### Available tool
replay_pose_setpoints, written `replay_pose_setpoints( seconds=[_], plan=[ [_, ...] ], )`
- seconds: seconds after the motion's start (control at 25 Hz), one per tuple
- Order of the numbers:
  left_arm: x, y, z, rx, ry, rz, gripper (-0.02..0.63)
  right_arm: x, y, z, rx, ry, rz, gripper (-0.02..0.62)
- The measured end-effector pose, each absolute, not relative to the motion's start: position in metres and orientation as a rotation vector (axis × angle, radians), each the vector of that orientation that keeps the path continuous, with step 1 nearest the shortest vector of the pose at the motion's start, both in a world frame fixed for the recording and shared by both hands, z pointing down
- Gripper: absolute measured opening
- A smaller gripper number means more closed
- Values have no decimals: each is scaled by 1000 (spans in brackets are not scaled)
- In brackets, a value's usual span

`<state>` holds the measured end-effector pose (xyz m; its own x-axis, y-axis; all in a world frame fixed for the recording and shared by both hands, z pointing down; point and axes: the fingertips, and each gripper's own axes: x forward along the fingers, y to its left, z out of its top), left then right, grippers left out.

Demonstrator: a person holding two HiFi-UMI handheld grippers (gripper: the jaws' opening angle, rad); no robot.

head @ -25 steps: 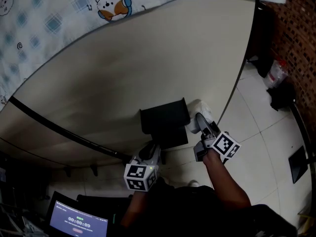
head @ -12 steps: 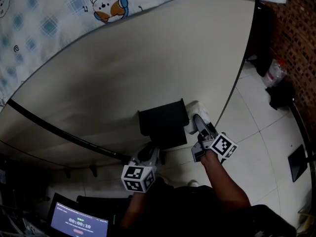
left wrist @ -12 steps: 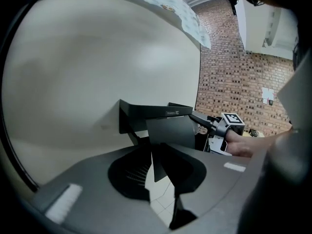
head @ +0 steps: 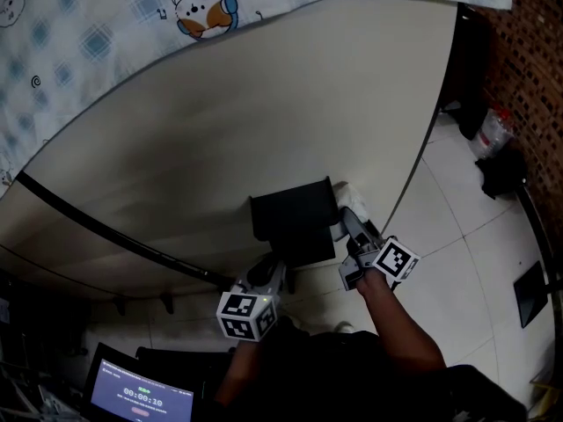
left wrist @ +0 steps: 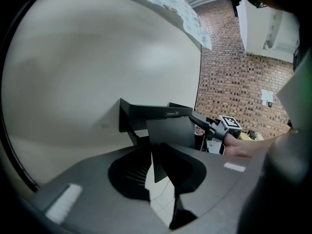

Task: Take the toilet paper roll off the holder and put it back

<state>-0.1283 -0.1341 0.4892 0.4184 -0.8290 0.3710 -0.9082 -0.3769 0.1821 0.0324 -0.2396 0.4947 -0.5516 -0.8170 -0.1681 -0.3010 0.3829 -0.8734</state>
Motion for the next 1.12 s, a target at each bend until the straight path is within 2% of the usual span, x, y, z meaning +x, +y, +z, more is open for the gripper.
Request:
replay_pose_setpoints(
  seconds=[1.12],
  plan=[
    [-128,-130,483,2335,-1425,214,86,-28,-212,514,-450,2272,-1262,387]
  ],
)
